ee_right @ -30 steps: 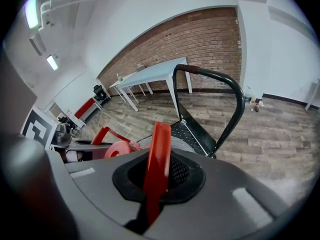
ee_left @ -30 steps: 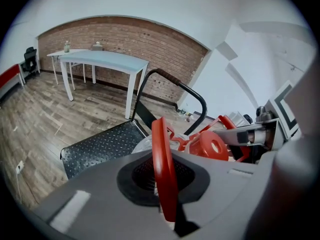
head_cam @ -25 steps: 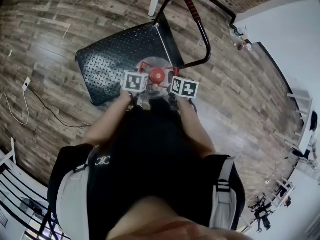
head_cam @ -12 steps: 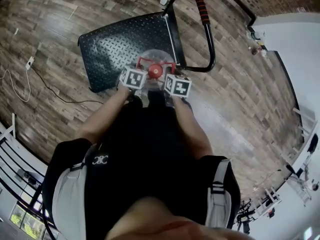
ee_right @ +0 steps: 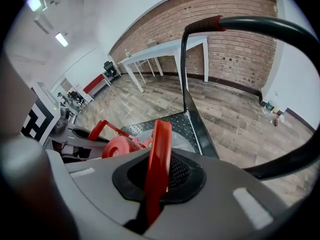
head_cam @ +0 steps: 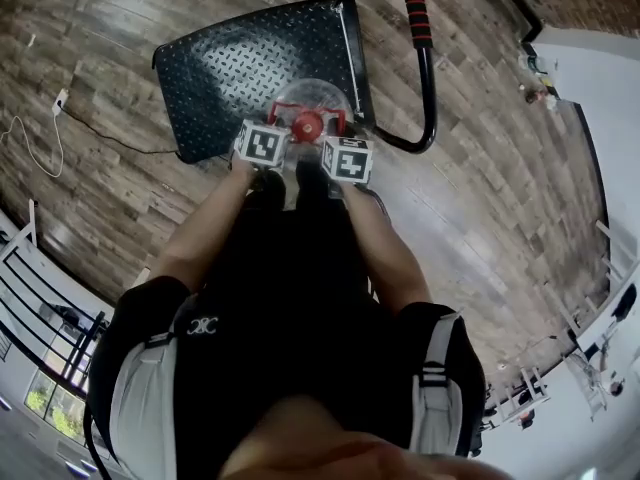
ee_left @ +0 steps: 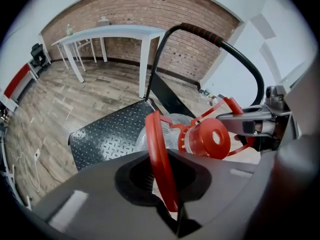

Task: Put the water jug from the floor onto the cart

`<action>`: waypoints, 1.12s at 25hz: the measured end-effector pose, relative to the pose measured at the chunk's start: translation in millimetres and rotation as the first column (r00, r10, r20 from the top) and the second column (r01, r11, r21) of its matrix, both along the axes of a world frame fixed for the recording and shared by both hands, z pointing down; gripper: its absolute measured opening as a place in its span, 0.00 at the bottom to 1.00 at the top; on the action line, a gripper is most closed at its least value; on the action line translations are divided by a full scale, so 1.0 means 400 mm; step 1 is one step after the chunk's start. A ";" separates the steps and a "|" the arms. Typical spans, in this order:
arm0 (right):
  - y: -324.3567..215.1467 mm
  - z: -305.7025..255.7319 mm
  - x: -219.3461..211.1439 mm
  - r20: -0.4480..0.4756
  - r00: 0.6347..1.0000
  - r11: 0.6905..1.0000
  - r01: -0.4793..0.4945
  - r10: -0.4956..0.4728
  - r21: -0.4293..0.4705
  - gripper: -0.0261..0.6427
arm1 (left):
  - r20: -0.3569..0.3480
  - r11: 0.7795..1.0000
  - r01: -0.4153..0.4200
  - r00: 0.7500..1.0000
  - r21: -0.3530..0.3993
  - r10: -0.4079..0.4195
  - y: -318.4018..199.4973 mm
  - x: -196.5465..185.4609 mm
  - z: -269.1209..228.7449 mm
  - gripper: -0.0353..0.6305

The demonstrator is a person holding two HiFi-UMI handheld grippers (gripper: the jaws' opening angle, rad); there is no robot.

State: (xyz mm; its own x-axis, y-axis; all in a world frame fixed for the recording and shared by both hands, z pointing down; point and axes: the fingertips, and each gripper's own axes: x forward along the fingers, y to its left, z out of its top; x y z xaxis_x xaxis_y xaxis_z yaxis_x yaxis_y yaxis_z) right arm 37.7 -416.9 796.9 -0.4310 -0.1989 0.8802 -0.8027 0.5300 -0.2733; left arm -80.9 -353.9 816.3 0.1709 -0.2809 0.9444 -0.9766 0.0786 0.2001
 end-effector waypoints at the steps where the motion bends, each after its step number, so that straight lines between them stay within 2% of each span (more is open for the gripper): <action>1: -0.001 0.012 0.000 -0.005 1.000 1.000 0.006 -0.006 -0.005 0.08 | 0.001 1.000 0.000 1.000 -0.004 0.000 -0.001 0.003 0.009 0.11; 4: 0.000 0.041 0.008 -0.020 1.000 1.000 0.018 -0.018 -0.024 0.08 | -0.012 0.999 -0.018 1.000 -0.039 0.018 0.017 0.019 0.040 0.12; 7: 0.008 0.062 0.018 -0.033 0.999 0.999 0.023 -0.024 -0.033 0.08 | 0.001 0.998 -0.051 0.999 -0.030 0.051 0.011 0.017 0.052 0.13; 12: -0.018 0.076 0.037 -0.027 1.000 1.000 0.002 -0.003 -0.019 0.07 | -0.014 0.997 -0.070 0.998 -0.042 0.069 -0.001 0.026 0.080 0.12; 15: -0.028 0.082 0.038 -0.027 1.000 1.000 0.004 -0.005 -0.023 0.07 | -0.021 0.997 -0.071 0.997 -0.026 0.070 -0.016 0.017 0.086 0.12; 22: -0.008 0.082 0.040 -0.059 0.997 0.998 0.057 -0.058 -0.015 0.08 | -0.051 0.996 -0.055 0.997 -0.069 0.051 0.017 0.039 0.091 0.14; 26: 0.004 0.089 0.051 -0.094 0.994 0.999 0.051 -0.051 -0.008 0.08 | -0.062 0.996 -0.047 0.997 -0.072 0.043 0.039 0.049 0.084 0.16; 28: 0.003 0.095 0.065 -0.122 0.992 0.999 0.036 -0.035 0.004 0.07 | -0.079 0.997 -0.049 0.996 -0.060 0.044 0.038 0.051 0.072 0.20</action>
